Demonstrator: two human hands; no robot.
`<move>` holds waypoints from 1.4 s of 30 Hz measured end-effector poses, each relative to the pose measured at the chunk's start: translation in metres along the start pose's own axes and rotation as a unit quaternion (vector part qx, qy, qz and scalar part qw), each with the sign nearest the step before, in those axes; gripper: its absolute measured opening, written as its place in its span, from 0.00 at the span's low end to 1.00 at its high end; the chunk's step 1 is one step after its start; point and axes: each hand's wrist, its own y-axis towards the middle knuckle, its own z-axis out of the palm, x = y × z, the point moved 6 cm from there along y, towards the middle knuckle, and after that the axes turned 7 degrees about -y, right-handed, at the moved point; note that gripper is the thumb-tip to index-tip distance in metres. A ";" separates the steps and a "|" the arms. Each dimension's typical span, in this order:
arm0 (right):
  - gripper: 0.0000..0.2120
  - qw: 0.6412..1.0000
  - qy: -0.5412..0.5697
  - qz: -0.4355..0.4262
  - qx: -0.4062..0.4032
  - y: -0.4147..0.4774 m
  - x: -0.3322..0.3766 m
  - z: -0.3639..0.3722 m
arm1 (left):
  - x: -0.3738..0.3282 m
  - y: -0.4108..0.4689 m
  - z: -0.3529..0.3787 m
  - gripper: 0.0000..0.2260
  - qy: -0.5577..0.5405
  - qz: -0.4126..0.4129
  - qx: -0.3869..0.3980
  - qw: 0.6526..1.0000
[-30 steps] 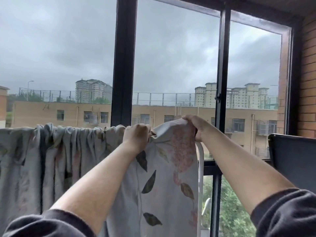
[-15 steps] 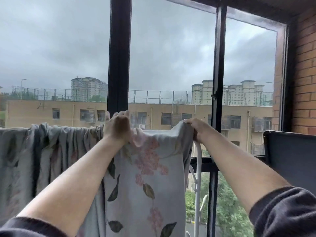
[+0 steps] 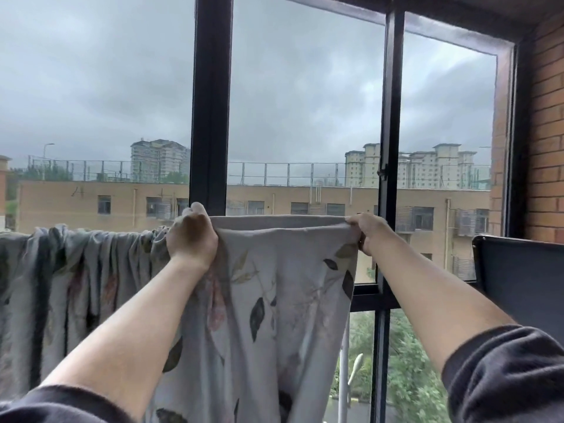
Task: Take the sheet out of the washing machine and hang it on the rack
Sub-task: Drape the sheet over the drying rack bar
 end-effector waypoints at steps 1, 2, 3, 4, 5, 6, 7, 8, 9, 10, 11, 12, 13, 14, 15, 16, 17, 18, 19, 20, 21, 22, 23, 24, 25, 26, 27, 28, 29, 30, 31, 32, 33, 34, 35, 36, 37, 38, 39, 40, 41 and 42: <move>0.28 1.000 -0.006 0.002 -0.005 0.002 -0.001 -0.002 | -0.004 -0.001 0.002 0.09 0.015 0.005 0.001 1.000; 0.26 1.000 -0.017 0.002 -0.004 -0.005 0.000 -0.002 | -0.011 -0.002 0.005 0.10 0.029 0.020 0.004 0.999; 0.22 0.999 -0.036 -0.004 -0.004 -0.018 0.004 0.000 | -0.022 -0.004 0.009 0.10 0.033 0.046 0.015 0.998; 0.16 0.998 -0.062 -0.011 0.004 -0.025 0.005 0.003 | -0.035 -0.008 0.016 0.10 0.026 0.079 0.040 0.996; 0.10 0.996 -0.086 -0.015 0.015 -0.030 0.004 0.005 | -0.050 -0.013 0.025 0.10 0.013 0.111 0.076 0.991; 0.07 0.994 -0.107 -0.016 0.026 -0.035 0.002 0.007 | -0.064 -0.020 0.034 0.10 0.004 0.139 0.116 0.983; 0.08 0.991 -0.125 -0.017 0.034 -0.035 0.000 0.007 | -0.075 -0.027 0.042 0.10 0.004 0.162 0.146 0.976; 0.10 0.989 -0.141 -0.019 0.038 -0.033 -0.003 0.006 | -0.080 -0.031 0.046 0.09 0.008 0.177 0.158 0.971; 0.11 0.987 -0.155 -0.020 0.037 -0.033 -0.004 0.002 | -0.081 -0.031 0.047 0.07 0.007 0.181 0.150 0.972; 0.11 0.986 -0.162 -0.020 0.028 -0.032 -0.006 -0.004 | -0.077 -0.028 0.043 0.06 0.000 0.171 0.128 0.977; 0.11 0.988 -0.153 -0.017 0.013 -0.030 -0.009 -0.012 | -0.069 -0.022 0.039 0.05 -0.010 0.152 0.103 0.983; 0.10 0.990 -0.138 -0.010 -0.004 -0.028 -0.012 -0.020 | -0.060 -0.016 0.035 0.04 -0.024 0.128 0.084 0.988; 0.09 0.991 -0.131 -0.009 -0.016 -0.026 -0.016 -0.026 | -0.051 -0.010 0.032 0.04 -0.035 0.112 0.074 0.990; 0.09 0.991 -0.135 -0.012 -0.017 -0.024 -0.017 -0.029 | -0.044 -0.006 0.031 0.04 -0.036 0.103 0.068 0.992; 0.08 0.989 -0.146 -0.015 -0.009 -0.024 -0.020 -0.028 | -0.040 -0.006 0.030 0.04 -0.026 0.101 0.061 0.993; 0.07 0.984 -0.176 -0.018 0.006 -0.025 -0.022 -0.024 | -0.038 -0.008 0.030 0.04 -0.009 0.103 0.056 0.993; 0.06 0.973 -0.230 -0.026 0.024 -0.027 -0.024 -0.019 | -0.038 -0.012 0.031 0.05 0.007 0.108 0.052 0.993; 0.07 0.953 -0.299 -0.039 0.038 -0.029 -0.027 -0.013 | -0.039 -0.018 0.033 0.06 0.018 0.118 0.049 0.992; 0.10 0.926 -0.372 -0.064 0.030 -0.031 -0.027 -0.008 | -0.040 -0.022 0.035 0.06 0.026 0.132 0.045 0.990; 0.13 0.897 -0.432 -0.099 0.005 -0.037 -0.024 -0.004 | -0.040 -0.026 0.037 0.07 0.033 0.143 0.044 0.988; 0.16 0.871 -0.469 -0.146 -0.019 -0.047 -0.017 0.004 | -0.040 -0.028 0.039 0.07 0.041 0.148 0.046 0.987; 0.17 0.853 -0.480 -0.204 -0.030 -0.058 -0.009 0.015 | -0.042 -0.029 0.040 0.08 0.046 0.148 0.050 0.987; 0.18 0.839 -0.477 -0.262 -0.019 -0.069 -0.001 0.030 | -0.043 -0.029 0.040 0.08 0.044 0.150 0.057 0.986; 0.18 0.824 -0.477 -0.306 0.011 -0.078 0.004 0.048 | -0.044 -0.030 0.039 0.08 0.037 0.154 0.068 0.985; 0.17 0.804 -0.490 -0.332 0.044 -0.086 0.006 0.064 | -0.047 -0.031 0.038 0.08 0.027 0.163 0.080 0.983; 0.17 0.783 -0.514 -0.344 0.068 -0.091 0.005 0.077 | -0.048 -0.033 0.035 0.08 0.025 0.173 0.092 0.980; 0.17 0.765 -0.536 -0.347 0.081 -0.094 0.002 0.086 | -0.044 -0.034 0.031 0.09 0.036 0.181 0.098 0.978; 0.18 0.752 -0.552 -0.351 0.078 -0.094 -0.001 0.092 | -0.035 -0.032 0.025 0.12 0.062 0.180 0.100 0.977; 0.19 0.745 -0.559 -0.358 0.066 -0.093 -0.003 0.093 | -0.022 -0.028 0.019 0.15 0.096 0.172 0.101 0.975; 0.19 0.744 -0.557 -0.367 0.050 -0.093 -0.004 0.092 | -0.008 -0.024 0.010 0.19 0.129 0.153 0.098 0.975; 0.19 0.742 -0.553 -0.376 0.036 -0.093 -0.005 0.091 | 0.015 -0.018 0.001 0.21 0.151 0.126 0.094 0.976; 0.19 0.740 -0.552 -0.383 0.023 -0.091 -0.007 0.090 | 0.039 -0.013 -0.010 0.24 0.159 0.090 0.086 0.979; 0.19 0.739 -0.552 -0.387 0.015 -0.089 -0.008 0.089 | 0.062 -0.009 -0.021 0.27 0.160 0.053 0.074 0.983; 0.19 0.740 -0.550 -0.386 0.009 -0.088 -0.008 0.090 | 0.083 -0.005 -0.032 0.31 0.165 0.025 0.064 0.984; 0.19 0.742 -0.550 -0.382 0.002 -0.088 -0.008 0.091 | 0.097 -0.003 -0.039 0.34 0.175 0.015 0.060 0.983; 0.20 0.742 -0.554 -0.378 -0.009 -0.088 -0.008 0.094 | 0.106 -0.002 -0.042 0.35 0.184 0.013 0.065 0.981; 0.20 0.737 -0.562 -0.374 -0.020 -0.090 -0.006 0.099 | 0.109 -0.002 -0.043 0.34 0.188 0.017 0.066 0.980; 0.21 0.731 -0.569 -0.375 -0.024 -0.094 -0.004 0.107 | 0.109 -0.003 -0.042 0.31 0.189 0.013 0.073 0.979; 0.21 0.726 -0.570 -0.384 -0.019 -0.104 -0.003 0.124 | 0.111 -0.004 -0.042 0.28 0.184 0.009 0.080 0.980; 0.20 0.725 -0.558 -0.404 -0.008 -0.116 0.001 0.142 | 0.107 -0.006 -0.040 0.27 0.176 0.013 0.084 0.981; 0.19 0.728 -0.535 -0.429 0.009 -0.129 0.005 0.164 | 0.103 -0.008 -0.039 0.26 0.167 0.032 0.086 0.982; 0.18 0.734 -0.504 -0.455 0.026 -0.144 0.010 0.186 | 0.097 -0.011 -0.039 0.27 0.157 0.055 0.087 0.982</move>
